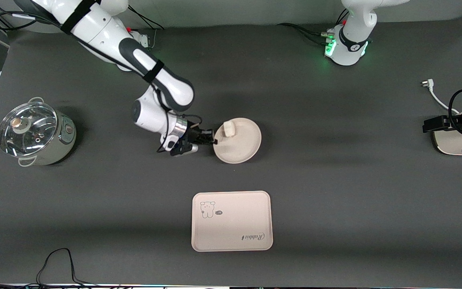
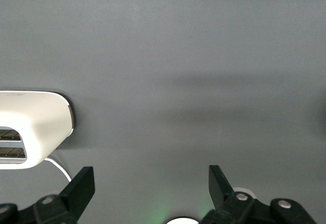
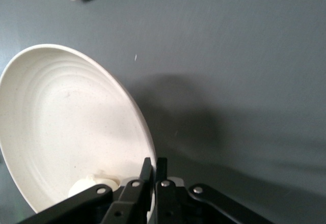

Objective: Place bun in plate and plate on tray
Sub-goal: 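Carry the plate with the right gripper onto the rabbit tray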

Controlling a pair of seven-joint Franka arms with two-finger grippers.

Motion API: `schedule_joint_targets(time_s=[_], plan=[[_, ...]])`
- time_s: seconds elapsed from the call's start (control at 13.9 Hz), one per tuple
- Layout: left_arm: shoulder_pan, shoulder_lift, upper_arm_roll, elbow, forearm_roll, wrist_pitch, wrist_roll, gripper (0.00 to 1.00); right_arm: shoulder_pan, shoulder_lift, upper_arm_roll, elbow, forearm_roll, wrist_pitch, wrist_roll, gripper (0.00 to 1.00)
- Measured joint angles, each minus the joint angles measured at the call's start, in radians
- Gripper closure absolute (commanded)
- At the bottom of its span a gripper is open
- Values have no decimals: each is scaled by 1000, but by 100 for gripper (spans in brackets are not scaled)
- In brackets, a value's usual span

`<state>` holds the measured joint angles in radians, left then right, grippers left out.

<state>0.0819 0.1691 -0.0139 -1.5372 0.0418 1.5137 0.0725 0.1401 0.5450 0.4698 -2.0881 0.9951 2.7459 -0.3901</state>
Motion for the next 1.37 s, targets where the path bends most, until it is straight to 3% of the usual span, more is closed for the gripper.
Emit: schedule_joint_targets(time_s=[0.22,0.36,0.65,1.01,1.37], plan=[[0,3,0,0,0,0,0,0,-8,1,-103,112,-221,-193,137,100],[0,3,0,0,0,0,0,0,-8,5,-117,209,-400,-300,323,100],[0,3,0,-1,0,0,0,0,-2,49,-141,451,-618,-506,533,100],[0,4,0,-1,0,0,0,0,-3,191,-175,743,-702,-590,611,100],[0,5,0,-2,0,0,0,0,13,415,-175,981,-740,-487,696,100]])
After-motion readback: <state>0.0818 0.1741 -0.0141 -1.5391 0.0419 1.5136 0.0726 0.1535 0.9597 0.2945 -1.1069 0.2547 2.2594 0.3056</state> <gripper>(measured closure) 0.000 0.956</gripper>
